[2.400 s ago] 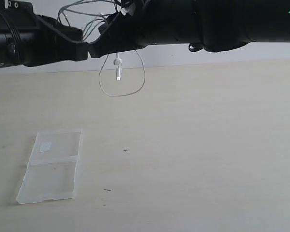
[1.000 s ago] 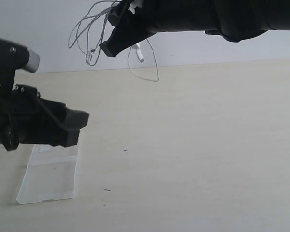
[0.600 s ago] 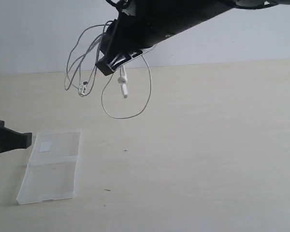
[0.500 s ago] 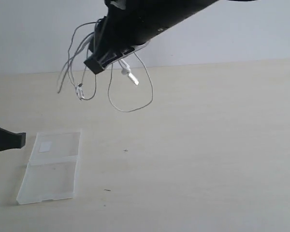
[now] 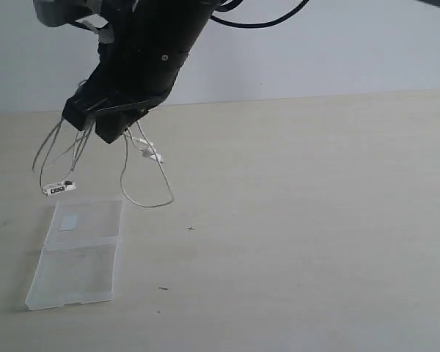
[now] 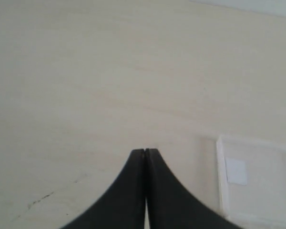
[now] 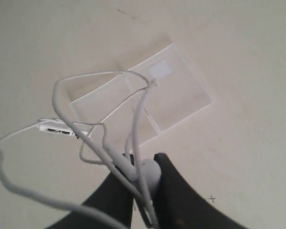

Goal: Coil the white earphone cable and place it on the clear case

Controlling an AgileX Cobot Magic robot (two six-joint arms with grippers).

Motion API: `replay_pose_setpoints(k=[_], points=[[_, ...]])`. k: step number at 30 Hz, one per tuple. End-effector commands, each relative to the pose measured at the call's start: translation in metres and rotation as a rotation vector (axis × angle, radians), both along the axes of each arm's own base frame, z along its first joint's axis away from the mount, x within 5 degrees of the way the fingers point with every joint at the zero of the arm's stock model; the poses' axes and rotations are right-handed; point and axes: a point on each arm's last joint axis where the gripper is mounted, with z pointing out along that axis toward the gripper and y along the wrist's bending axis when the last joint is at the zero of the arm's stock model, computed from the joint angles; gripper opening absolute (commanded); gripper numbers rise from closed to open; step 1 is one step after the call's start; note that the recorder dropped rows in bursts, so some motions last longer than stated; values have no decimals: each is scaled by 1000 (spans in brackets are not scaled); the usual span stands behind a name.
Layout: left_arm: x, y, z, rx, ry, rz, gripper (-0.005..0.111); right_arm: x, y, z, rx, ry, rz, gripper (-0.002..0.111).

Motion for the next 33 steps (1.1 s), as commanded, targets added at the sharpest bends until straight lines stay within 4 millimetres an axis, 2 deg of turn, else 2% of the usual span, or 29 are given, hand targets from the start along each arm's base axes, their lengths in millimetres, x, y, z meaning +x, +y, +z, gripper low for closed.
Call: replay_pose_setpoints(k=[1, 5, 11, 14, 21, 27, 28, 33], points=[[-5, 20, -3, -95, -28, 73, 0, 1, 26, -3, 23, 60, 3, 0], [-9, 34, -4, -114, -32, 151, 0, -8, 55, -1, 69, 67, -8, 0], [-10, 37, -5, -100, -24, 179, 0, -17, 82, -6, 107, 70, -11, 0], [-11, 37, -5, -98, -23, 182, 0, -13, 88, -9, 139, 48, -24, 0], [-10, 36, -5, -104, -26, 172, 0, -6, 96, -32, 134, 81, -79, 0], [-10, 36, -5, -104, -26, 172, 0, 5, 104, -45, 199, 86, -210, 0], [-10, 36, -5, -106, -27, 170, 0, 10, 105, -48, 216, 99, -284, 0], [-9, 35, -4, -130, -37, 174, 0, 16, 101, -55, 174, 93, -421, 0]])
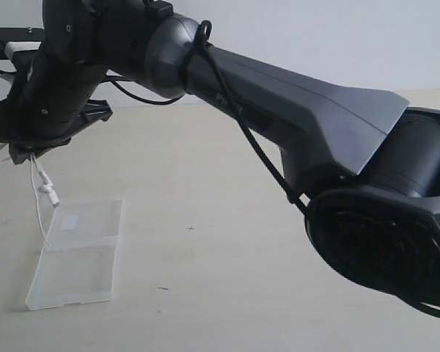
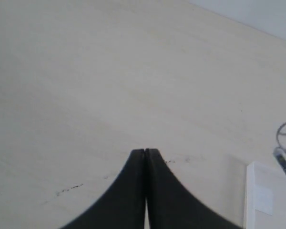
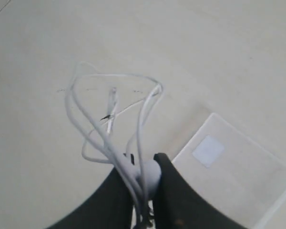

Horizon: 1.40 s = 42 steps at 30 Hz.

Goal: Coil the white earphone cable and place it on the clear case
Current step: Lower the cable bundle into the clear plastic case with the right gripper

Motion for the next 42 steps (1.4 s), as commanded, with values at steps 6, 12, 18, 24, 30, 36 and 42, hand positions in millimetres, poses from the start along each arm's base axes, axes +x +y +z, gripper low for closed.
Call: replay_pose_setpoints(k=[6, 12, 18, 24, 30, 36, 42], points=[[2, -4, -1, -44, -20, -29, 0, 3, -11, -7, -120, 52, -146, 0], [3, -7, 0, -62, -35, -61, 0, -4, -4, -36, -195, 123, -141, 0], [4, -9, 0, -71, -42, -76, 0, -22, 7, -55, -265, 151, -97, 0], [5, -11, 1, -83, -52, -97, 0, -22, 5, -55, -315, 116, -99, 0], [5, -13, 1, -92, -59, -115, 0, -25, 7, -56, -296, 144, -62, 0], [6, -14, 1, -96, -62, -121, 0, -27, 8, -56, -288, 158, -51, 0], [6, -14, 1, -97, -63, -123, 0, -32, 0, -75, -370, 177, 2, 0]])
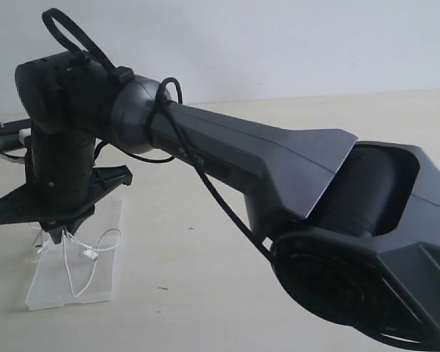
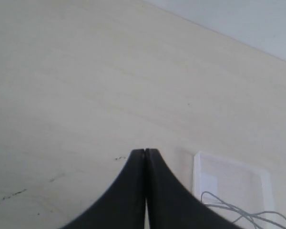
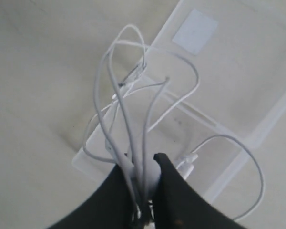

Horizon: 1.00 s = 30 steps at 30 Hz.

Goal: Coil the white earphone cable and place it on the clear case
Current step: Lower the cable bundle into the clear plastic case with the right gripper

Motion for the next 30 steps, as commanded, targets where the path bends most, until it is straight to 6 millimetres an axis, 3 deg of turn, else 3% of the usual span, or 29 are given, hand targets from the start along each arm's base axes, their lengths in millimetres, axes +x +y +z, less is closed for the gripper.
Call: replay_pose_setpoints(k=[1, 11, 22, 30], points=[[0, -1, -1, -12, 1, -4, 0, -3, -8, -11, -64, 9, 47, 0], [1, -4, 0, -32, -15, -39, 0, -5, -11, -28, -107, 32, 67, 0], [2, -6, 0, -39, -21, -53, 0, 1, -8, -25, -74, 24, 50, 0], [2, -7, 0, -47, -25, -64, 0, 9, -6, -51, -46, 103, 49, 0]])
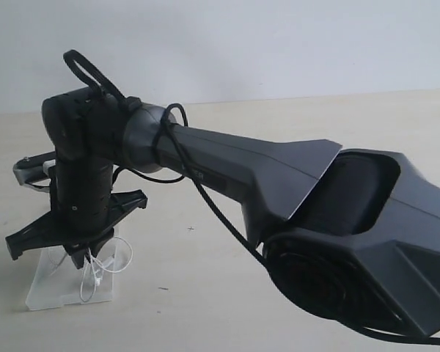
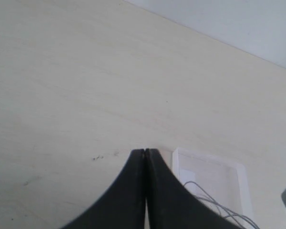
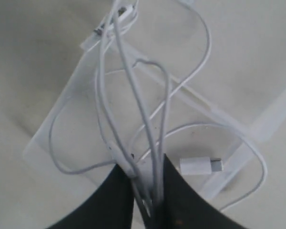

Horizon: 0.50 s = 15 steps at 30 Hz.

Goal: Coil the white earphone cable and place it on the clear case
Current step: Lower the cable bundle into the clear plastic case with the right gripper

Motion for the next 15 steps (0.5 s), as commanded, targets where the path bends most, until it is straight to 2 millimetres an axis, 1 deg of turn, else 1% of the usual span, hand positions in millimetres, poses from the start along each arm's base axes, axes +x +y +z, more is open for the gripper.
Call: replay_pose_setpoints(k=[1, 5, 11, 13, 15], points=[[0, -1, -2, -13, 3, -5, 0, 4, 3, -7, 30, 16, 18, 0], [0, -2, -2, -19, -1, -14, 0, 4, 7, -10, 41, 18, 18, 0], [0, -3, -1, -21, -4, -19, 0, 6, 10, -4, 61, -1, 14, 0], [0, -3, -1, -21, -4, -19, 0, 6, 11, -1, 72, -7, 14, 5], [0, -3, -1, -21, -4, -19, 0, 6, 11, -1, 77, -1, 13, 13]])
